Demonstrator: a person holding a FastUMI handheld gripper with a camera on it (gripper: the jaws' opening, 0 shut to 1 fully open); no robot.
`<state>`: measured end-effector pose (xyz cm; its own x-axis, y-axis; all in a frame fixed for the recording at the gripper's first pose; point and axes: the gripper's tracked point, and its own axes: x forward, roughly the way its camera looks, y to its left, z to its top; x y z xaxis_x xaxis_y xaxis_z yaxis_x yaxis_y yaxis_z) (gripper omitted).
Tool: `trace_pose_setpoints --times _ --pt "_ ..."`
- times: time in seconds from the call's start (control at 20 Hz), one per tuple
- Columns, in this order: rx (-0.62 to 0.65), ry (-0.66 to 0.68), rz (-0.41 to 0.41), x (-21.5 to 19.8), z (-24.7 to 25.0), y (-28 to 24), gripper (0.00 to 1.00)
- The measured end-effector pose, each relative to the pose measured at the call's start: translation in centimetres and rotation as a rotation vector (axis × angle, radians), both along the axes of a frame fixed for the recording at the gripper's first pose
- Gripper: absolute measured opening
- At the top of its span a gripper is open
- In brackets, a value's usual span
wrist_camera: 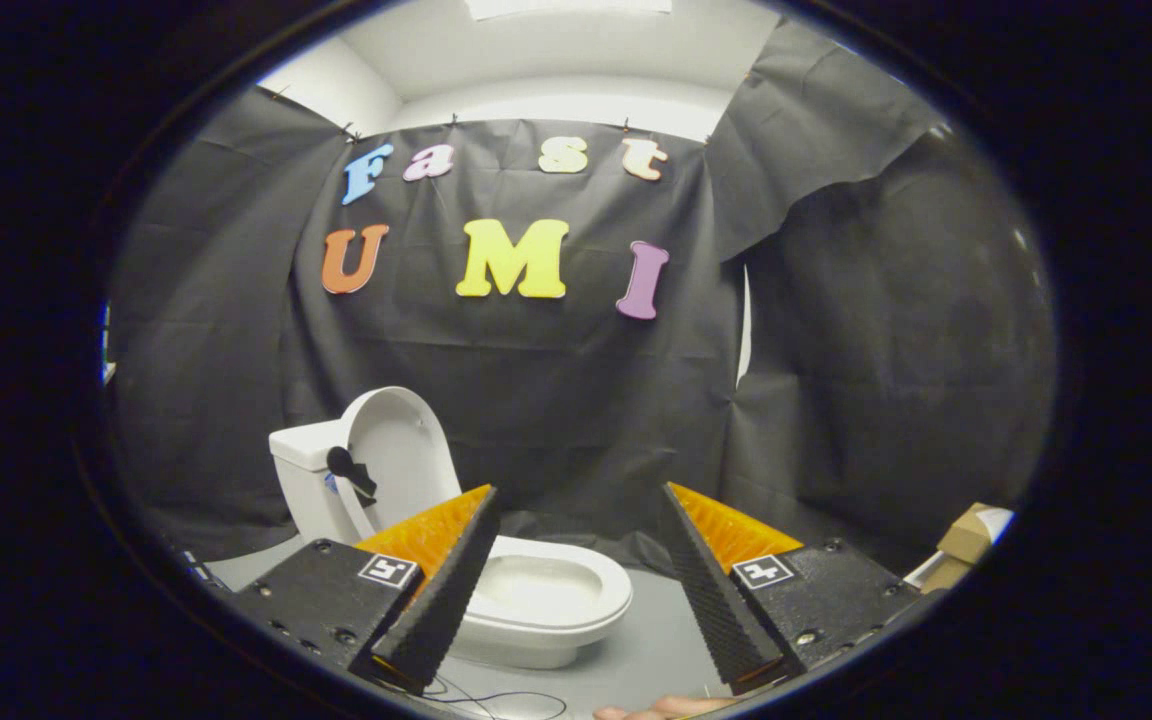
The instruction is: Open the toilet lid.
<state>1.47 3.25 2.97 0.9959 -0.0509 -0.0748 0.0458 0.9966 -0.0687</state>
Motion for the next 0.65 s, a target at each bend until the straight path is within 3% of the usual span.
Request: trace_pose_setpoints --times 0.65 --pt "0.056 -0.049 0.084 -0.1 -2.1 -0.8 0.99"
